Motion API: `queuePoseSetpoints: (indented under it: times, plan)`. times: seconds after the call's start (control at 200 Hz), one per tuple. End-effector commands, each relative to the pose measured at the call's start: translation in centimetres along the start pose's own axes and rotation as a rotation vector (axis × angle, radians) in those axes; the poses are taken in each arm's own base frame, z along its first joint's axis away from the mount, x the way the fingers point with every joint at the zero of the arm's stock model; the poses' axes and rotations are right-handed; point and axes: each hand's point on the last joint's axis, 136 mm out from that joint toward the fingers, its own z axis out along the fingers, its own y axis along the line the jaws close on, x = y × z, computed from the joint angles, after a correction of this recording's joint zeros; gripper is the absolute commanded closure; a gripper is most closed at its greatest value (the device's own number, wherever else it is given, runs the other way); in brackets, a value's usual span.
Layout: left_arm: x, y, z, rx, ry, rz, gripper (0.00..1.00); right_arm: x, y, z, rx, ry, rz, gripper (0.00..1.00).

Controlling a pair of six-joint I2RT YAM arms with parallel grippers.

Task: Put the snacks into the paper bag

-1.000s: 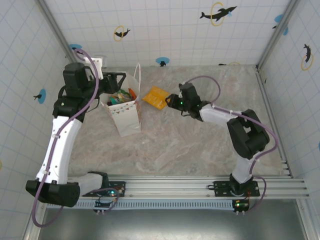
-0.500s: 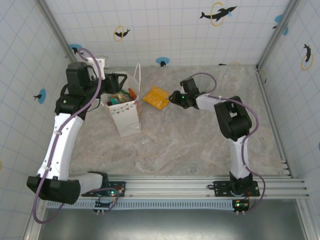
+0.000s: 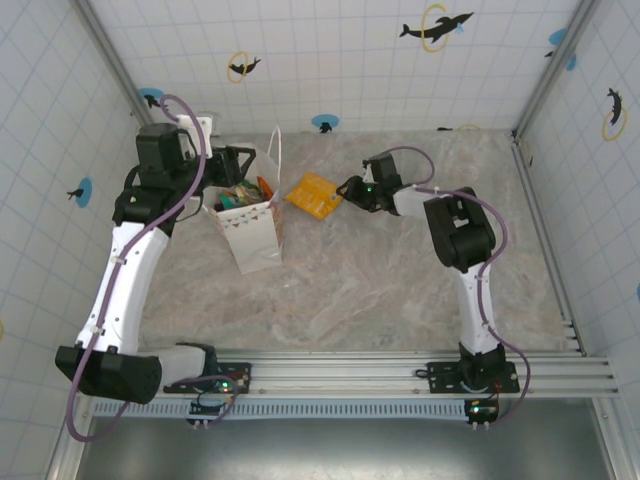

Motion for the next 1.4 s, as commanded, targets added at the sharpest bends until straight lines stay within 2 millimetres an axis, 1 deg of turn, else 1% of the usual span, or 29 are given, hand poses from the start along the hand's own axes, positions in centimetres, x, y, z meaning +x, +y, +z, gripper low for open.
queuePoseSetpoints:
  times: [0.0, 0.19, 0.255, 0.285, 0.355, 0.395, 0.51, 0.6, 0.635, 0.641, 0.646, 0.686, 0.736, 0.876, 0.941, 0.986, 0.996, 1.021, 1.056, 1.096, 1.111, 1.136, 1.261, 1.351, 1.396]
  plan:
    - [-1.2, 0.0, -0.3, -0.012, -0.027, 0.008, 0.41, 0.0, -1.0, 1.6, -0.026, 0.006, 0.034, 0.57]
    - [-0.9, 0.5, 0.1, -0.024, -0.015, 0.001, 0.41, 0.1, -1.6, 2.6, -0.055, 0.013, 0.061, 0.59]
    - [-0.9, 0.5, 0.3, -0.023, -0.012, -0.004, 0.41, 0.2, -1.7, 2.9, -0.059, 0.018, 0.065, 0.64]
    - [-1.0, 0.5, 0.3, -0.023, -0.013, -0.004, 0.41, 0.2, -1.8, 2.9, -0.057, 0.018, 0.064, 0.70]
    - [-1.1, 0.6, 0.4, -0.024, -0.013, -0.008, 0.41, 0.1, -1.8, 2.9, -0.055, 0.014, 0.057, 0.79]
    - [-1.2, 0.6, 0.3, -0.025, -0.016, -0.008, 0.41, 0.0, -1.6, 2.7, -0.054, 0.011, 0.048, 0.86]
    - [-1.3, 0.5, 0.4, -0.023, -0.014, -0.010, 0.41, -0.6, -0.7, 1.6, -0.058, -0.009, 0.009, 1.00]
    - [-1.4, 0.5, 0.5, -0.021, -0.015, -0.011, 0.42, -1.3, 0.6, 0.0, -0.070, -0.039, -0.025, 1.00]
    - [-1.5, 0.5, 0.5, -0.018, -0.017, -0.011, 0.42, -1.1, 0.4, -0.2, -0.064, -0.036, -0.030, 1.00]
    - [-1.5, 0.4, 0.4, -0.018, -0.018, -0.010, 0.43, -1.6, 1.3, -0.9, -0.076, -0.050, -0.041, 1.00]
    - [-1.5, 0.4, 0.4, -0.017, -0.018, -0.010, 0.43, -1.7, 1.5, -1.1, -0.079, -0.052, -0.045, 1.00]
    - [-1.5, 0.1, 0.4, -0.001, -0.021, 0.003, 0.43, -2.0, 2.3, -2.1, -0.085, -0.066, -0.066, 1.00]
    - [-1.6, -0.3, 0.3, 0.019, -0.028, 0.024, 0.43, -1.8, 3.2, -3.3, -0.086, -0.074, -0.099, 1.00]
    - [-1.6, -1.3, -0.1, 0.070, -0.059, 0.068, 0.44, -1.0, 4.9, -6.5, -0.065, -0.076, -0.198, 1.00]
    - [-1.6, -1.9, -0.2, 0.101, -0.068, 0.083, 0.44, -0.4, 6.1, -8.3, -0.064, -0.078, -0.273, 1.00]
    - [-1.6, -2.3, -0.3, 0.120, -0.070, 0.097, 0.44, 0.1, 6.7, -9.3, -0.057, -0.078, -0.320, 1.00]
    - [-1.6, -2.4, -0.3, 0.123, -0.070, 0.101, 0.44, 0.0, 6.5, -9.4, -0.035, -0.090, -0.332, 1.00]
    - [-1.5, -2.6, -0.4, 0.130, -0.072, 0.112, 0.44, 0.1, 6.8, -10.1, -0.021, -0.100, -0.368, 1.00]
    - [-1.3, -3.0, -0.3, 0.146, -0.070, 0.132, 0.44, 0.5, 7.1, -10.9, -0.007, -0.099, -0.421, 1.00]
    - [-1.1, -3.5, -0.4, 0.169, -0.069, 0.160, 0.44, 0.8, 8.2, -12.0, -0.011, -0.109, -0.492, 1.00]
    - [-0.9, -3.7, -0.4, 0.177, -0.065, 0.169, 0.44, 1.3, 7.9, -12.1, 0.000, -0.091, -0.500, 1.00]
    - [-0.6, -4.0, -0.3, 0.189, -0.061, 0.186, 0.43, 1.6, 8.3, -12.6, 0.002, -0.086, -0.531, 1.00]
    - [0.2, -5.9, -0.1, 0.238, -0.025, 0.265, 0.43, 3.2, 10.8, -15.7, -0.025, -0.072, -0.736, 1.00]
    - [0.8, -7.4, 0.0, 0.280, 0.011, 0.327, 0.42, 4.3, 12.3, -18.1, -0.045, -0.049, -0.880, 1.00]
    - [1.5, -8.4, 0.1, 0.308, 0.030, 0.368, 0.41, 4.8, 12.8, -19.2, -0.053, -0.039, -0.943, 1.00]
